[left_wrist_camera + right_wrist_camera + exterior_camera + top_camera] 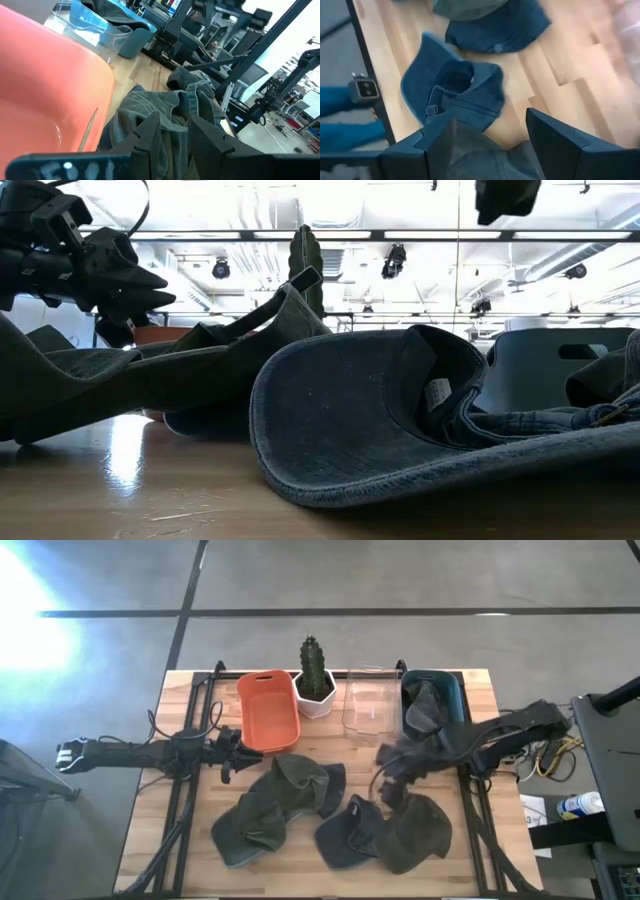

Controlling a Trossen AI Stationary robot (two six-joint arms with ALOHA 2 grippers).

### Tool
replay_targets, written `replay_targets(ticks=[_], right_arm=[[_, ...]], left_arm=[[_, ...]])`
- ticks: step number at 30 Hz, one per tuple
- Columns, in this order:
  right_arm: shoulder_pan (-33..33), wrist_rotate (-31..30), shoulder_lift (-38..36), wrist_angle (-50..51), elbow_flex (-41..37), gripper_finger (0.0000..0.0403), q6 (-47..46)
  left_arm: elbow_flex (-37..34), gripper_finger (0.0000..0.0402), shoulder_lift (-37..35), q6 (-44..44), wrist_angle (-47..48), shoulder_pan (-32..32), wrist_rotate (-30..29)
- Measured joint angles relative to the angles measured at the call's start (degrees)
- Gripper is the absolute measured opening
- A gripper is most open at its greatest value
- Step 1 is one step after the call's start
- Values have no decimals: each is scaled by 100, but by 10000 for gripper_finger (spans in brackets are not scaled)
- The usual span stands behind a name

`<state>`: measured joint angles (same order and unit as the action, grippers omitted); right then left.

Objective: Pick & Place hat
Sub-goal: Put the black cap into the blue bin

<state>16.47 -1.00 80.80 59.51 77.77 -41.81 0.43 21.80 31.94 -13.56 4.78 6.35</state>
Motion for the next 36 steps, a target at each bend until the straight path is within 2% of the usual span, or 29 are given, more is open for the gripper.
replay_targets(ticks=[2,7,10,15,19,27,31,36], right_arm=[[121,105,365,-29,136,233,48],[184,796,1186,-220,394,232,260],[230,631,1591,-342,613,228,518],[414,-103,2141,-376,1131,222,975],[503,-306,2528,-271,1406,221,1349],[452,-321,3400,-308,2013,221,2219],[410,40,3911,-228,2505,221,2665],[290,379,4419,278,3164,221,2755]], left_arm=[[-1,94,-1,0,-2,1,2],[-1,94,0,0,0,1,2],[0,94,0,0,-2,1,0],[-1,94,-1,0,-2,2,1],[-1,94,0,0,-2,2,1],[-2,94,0,0,-2,2,0],[-1,94,0,0,-2,0,2],[0,94,0,0,0,0,0]])
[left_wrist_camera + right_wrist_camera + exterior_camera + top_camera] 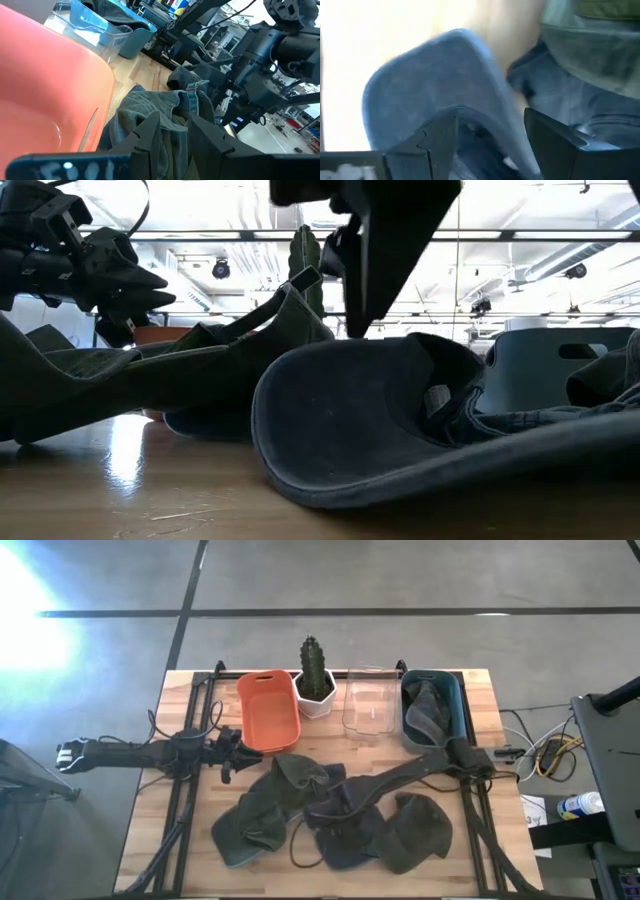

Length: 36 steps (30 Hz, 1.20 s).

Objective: Pick & Place hat
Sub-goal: Put the black cap into the blue bin

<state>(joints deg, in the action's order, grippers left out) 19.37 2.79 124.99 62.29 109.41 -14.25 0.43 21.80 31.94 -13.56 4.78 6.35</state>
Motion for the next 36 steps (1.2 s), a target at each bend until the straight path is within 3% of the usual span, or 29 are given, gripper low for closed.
replay_targets(ticks=[6,13,18,20,29,36], right_arm=[[-38,15,246,539,559,221,207],[71,-67,-305,1122,274,221,-191],[300,1196,-505,1084,-279,221,-1381],[430,1420,-500,1086,-512,221,-1975],[1690,399,-527,758,-744,221,-3640],[2284,-411,-527,810,-851,221,-5167]], left_arm=[[0,94,0,0,-1,1,0],[-2,94,8,0,0,2,0],[-1,94,7,0,7,2,2],[0,94,11,0,9,2,2],[-1,94,11,0,11,1,0],[-1,94,11,0,13,0,1]])
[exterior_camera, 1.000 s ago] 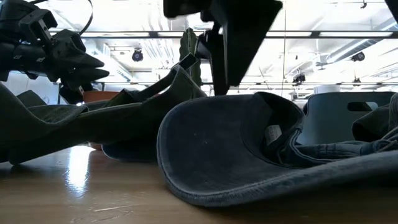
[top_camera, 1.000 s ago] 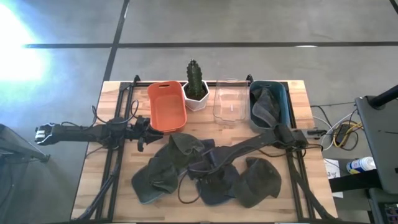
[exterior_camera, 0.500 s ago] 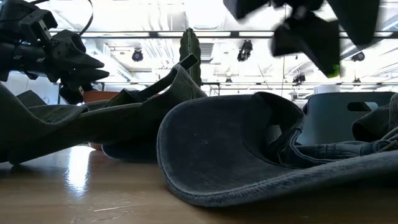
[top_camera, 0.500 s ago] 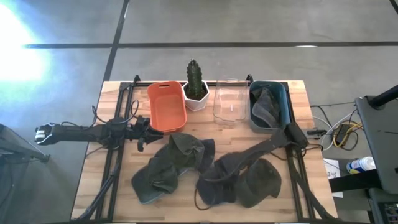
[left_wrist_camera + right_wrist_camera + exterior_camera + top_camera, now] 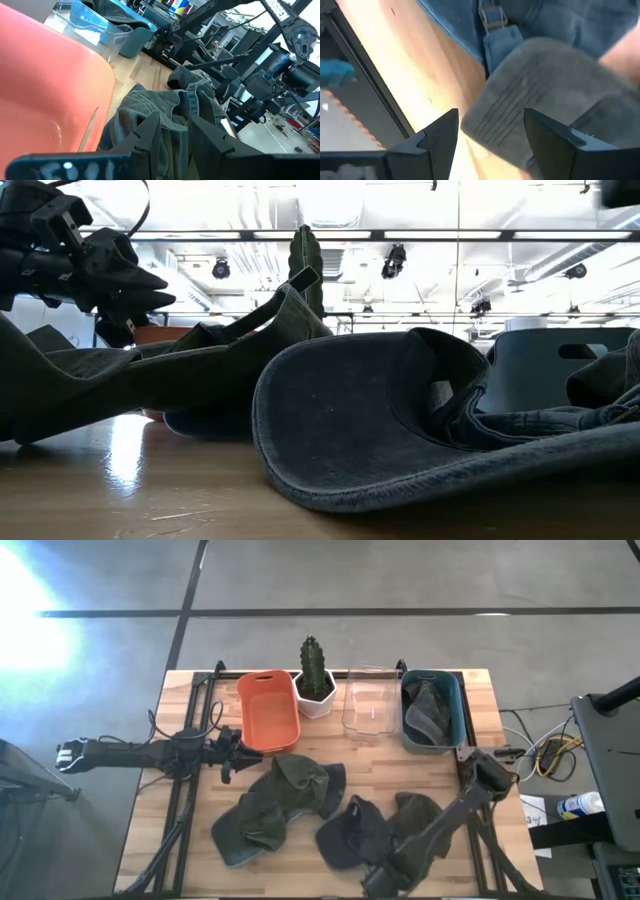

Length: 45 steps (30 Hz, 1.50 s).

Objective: Pick & Place hat
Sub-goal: Put the black cap into the blue bin

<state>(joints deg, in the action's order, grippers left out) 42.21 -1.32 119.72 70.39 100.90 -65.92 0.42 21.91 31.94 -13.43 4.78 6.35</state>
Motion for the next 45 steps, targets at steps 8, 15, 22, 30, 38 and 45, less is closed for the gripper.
replay_targets(ticks=[8,15,22,30,38,45], right_arm=[[206,-179,2,-37,-96,221,-899],[88,-307,1,-42,-141,221,-1005],[-851,7,-290,-102,-157,221,365],[-2249,2077,-402,-33,-934,221,3403],[-2852,2583,-402,-67,-1980,221,5063],[-3191,2707,-402,-82,-2577,221,5937]], left_arm=[[-1,94,0,0,0,2,-1],[0,94,0,0,1,0,-1],[0,94,0,0,2,1,0],[1,94,-2,0,37,0,2],[0,94,-2,0,35,2,-1],[1,94,-2,0,28,0,-1]])
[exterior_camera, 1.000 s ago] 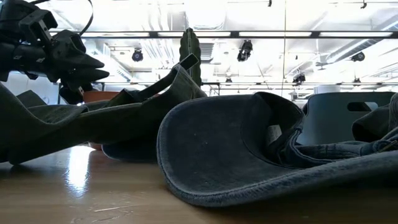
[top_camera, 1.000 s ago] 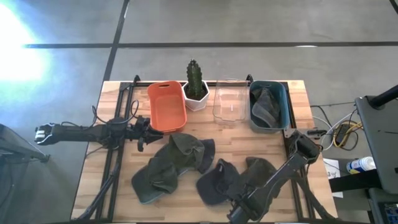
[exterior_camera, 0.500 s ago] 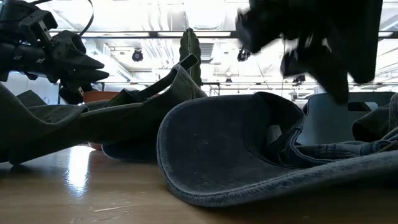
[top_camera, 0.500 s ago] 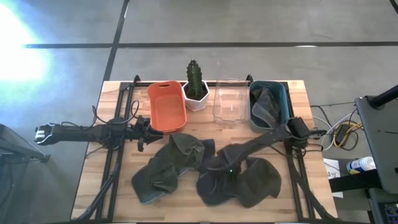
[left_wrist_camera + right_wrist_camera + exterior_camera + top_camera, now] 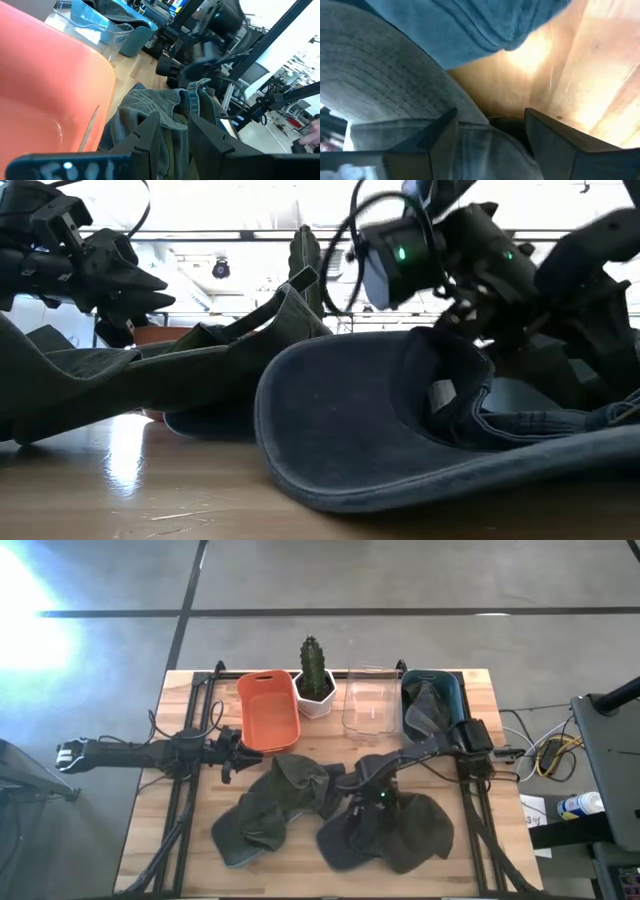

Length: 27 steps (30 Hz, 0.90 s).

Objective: Pick & Place hat
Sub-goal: Put the black cap into the blue bin

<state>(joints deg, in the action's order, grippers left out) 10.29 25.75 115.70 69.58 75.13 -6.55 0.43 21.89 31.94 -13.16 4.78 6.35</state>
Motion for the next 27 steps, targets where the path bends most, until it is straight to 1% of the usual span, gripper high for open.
replay_targets(ticks=[8,11,15,19,22,27], right_arm=[[-257,1073,0,21,-506,221,678],[-292,1457,0,27,-604,221,804],[-294,2187,0,32,-667,221,849],[-277,2743,-2,21,-724,221,941],[-266,2694,-4,-3,-784,221,1229],[-275,1627,-4,29,-776,221,1221]], left_arm=[[-2,94,0,0,-9,1,1],[0,94,0,0,-8,0,0],[-1,94,0,0,-6,1,1],[-2,94,0,0,-3,0,0],[-2,94,0,0,5,1,1],[-2,94,0,0,7,0,2]])
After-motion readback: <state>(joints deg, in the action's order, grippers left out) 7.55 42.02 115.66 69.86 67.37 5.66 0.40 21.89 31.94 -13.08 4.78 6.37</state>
